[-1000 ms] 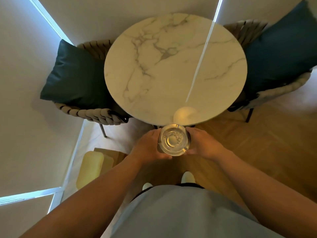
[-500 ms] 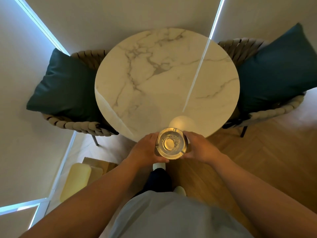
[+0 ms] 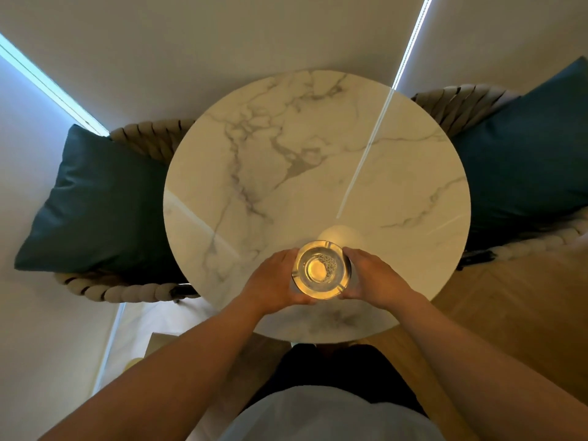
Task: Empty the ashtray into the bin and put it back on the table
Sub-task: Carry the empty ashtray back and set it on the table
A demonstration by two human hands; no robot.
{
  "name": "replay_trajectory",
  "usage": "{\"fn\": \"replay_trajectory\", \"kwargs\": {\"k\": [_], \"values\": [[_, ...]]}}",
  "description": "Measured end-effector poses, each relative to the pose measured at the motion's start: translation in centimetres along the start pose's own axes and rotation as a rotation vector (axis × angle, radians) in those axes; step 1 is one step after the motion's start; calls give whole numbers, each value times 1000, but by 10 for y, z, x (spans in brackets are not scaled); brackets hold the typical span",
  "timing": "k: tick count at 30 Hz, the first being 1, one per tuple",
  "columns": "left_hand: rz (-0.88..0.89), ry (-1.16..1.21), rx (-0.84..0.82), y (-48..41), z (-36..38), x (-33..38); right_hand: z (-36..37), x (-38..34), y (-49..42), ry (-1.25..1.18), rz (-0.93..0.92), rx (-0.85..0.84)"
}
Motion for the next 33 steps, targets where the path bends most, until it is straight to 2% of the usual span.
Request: {"fn": "replay_trajectory", "kwargs": {"k": [15, 26, 33], "values": [[-43, 70, 100, -126, -71, -30, -77, 22, -144, 44, -24, 35], [14, -116, 140, -185, -93, -39, -104, 31, -189, 174, -66, 82], [-80, -149, 77, -190, -84, -56, -99, 34, -195, 224, -62, 67]]}}
Point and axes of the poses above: each hand's wrist, its own y-axis away from the middle knuckle, its own z-axis out of the palm, x = y × z, the point moved 10 cm from there along -y, towards the middle knuckle, and after that the axes turned 8 degrees about -x, right-handed, at the moved point
